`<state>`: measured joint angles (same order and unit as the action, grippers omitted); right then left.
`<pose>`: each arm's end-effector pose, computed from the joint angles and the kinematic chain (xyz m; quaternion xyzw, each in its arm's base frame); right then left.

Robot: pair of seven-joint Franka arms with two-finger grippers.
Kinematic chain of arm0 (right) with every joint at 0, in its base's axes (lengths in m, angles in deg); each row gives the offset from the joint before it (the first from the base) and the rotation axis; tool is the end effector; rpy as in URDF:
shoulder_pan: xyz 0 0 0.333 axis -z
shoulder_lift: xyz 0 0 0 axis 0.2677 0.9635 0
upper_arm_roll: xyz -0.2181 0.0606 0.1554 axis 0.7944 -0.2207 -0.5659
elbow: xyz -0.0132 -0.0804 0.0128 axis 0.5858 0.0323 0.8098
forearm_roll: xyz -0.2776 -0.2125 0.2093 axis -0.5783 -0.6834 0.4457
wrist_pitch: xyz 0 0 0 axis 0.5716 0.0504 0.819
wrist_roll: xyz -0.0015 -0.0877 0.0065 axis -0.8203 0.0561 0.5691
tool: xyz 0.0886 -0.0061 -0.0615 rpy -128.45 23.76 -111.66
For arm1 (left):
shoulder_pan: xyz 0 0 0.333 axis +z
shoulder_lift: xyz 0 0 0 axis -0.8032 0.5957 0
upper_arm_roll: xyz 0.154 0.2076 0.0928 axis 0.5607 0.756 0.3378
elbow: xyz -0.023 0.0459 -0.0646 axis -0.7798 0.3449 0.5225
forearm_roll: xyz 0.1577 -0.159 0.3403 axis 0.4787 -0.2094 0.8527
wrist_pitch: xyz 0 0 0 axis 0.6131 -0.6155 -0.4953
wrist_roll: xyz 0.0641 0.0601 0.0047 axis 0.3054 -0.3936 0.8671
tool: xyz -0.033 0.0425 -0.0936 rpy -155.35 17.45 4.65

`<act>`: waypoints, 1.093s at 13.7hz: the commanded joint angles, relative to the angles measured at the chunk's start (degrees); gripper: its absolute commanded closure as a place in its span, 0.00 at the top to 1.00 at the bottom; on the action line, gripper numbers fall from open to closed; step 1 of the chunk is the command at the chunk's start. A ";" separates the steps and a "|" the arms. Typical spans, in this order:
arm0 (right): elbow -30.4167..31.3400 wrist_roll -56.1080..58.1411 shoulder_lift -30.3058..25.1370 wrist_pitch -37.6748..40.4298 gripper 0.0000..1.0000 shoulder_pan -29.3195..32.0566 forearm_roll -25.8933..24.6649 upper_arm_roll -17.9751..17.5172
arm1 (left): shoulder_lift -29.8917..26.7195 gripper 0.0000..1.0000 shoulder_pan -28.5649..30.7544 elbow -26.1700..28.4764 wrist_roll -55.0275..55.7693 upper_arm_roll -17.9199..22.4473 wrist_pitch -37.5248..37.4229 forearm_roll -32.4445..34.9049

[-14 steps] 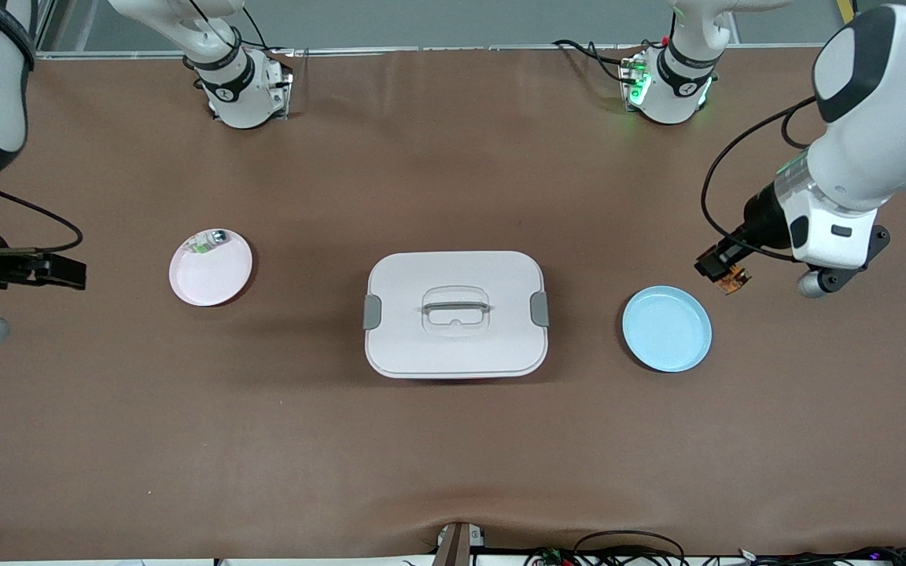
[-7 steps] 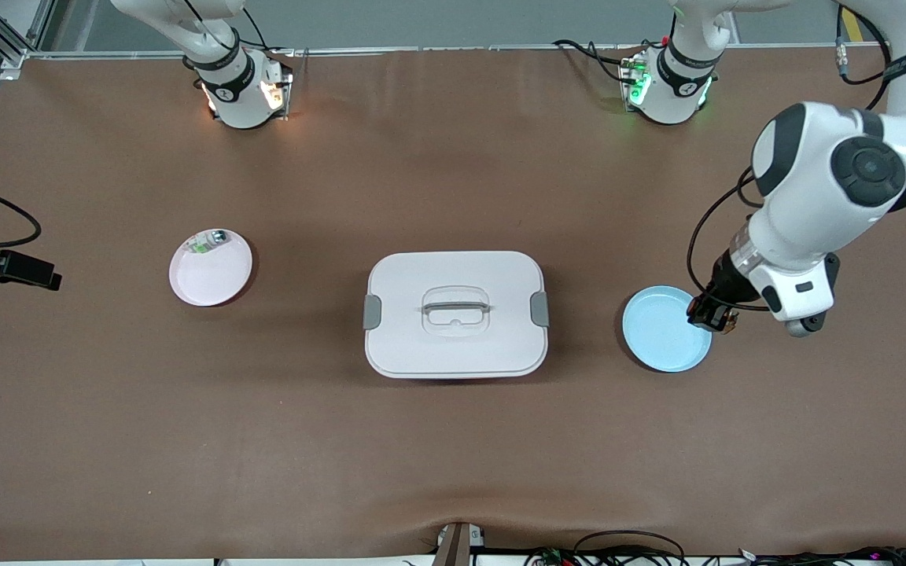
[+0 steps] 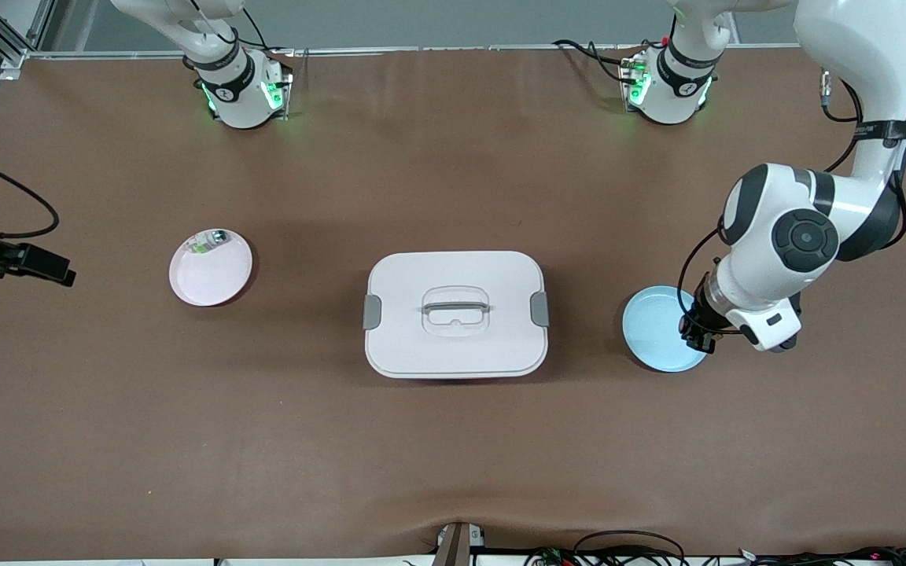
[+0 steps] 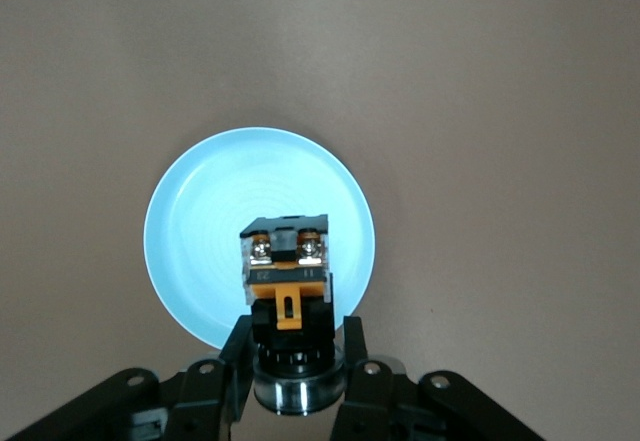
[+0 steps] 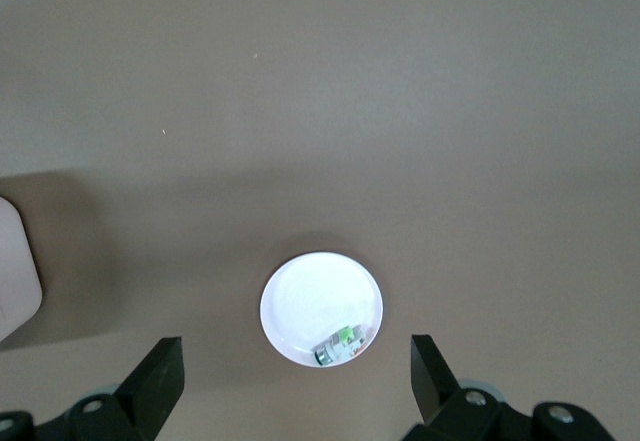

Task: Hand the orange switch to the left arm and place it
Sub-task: 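Lower the switch onto the blue plate and open the left gripper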

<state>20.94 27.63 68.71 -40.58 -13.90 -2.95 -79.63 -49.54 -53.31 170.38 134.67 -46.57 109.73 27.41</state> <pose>0.6239 -0.0161 0.5515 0.9971 -0.0702 -0.0257 0.0137 0.6247 -0.1282 0.2992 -0.7956 -0.6053 -0.0226 0.0134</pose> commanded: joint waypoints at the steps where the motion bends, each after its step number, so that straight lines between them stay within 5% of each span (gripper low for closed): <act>1: 5.52 -2.30 -4.03 -1.36 1.00 0.39 1.26 -0.59 | 1.86 0.00 0.48 -0.48 3.04 -0.33 0.08 0.97; 15: 2.97 -1.69 -4.82 -0.39 1.00 3.12 3.28 -0.50 | 6.00 0.00 2.07 4.62 4.63 -0.51 2.45 0.62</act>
<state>23.37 25.89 65.35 -41.50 -12.16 -1.49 -79.39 -42.71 -51.45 173.17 137.98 -46.63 110.45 27.41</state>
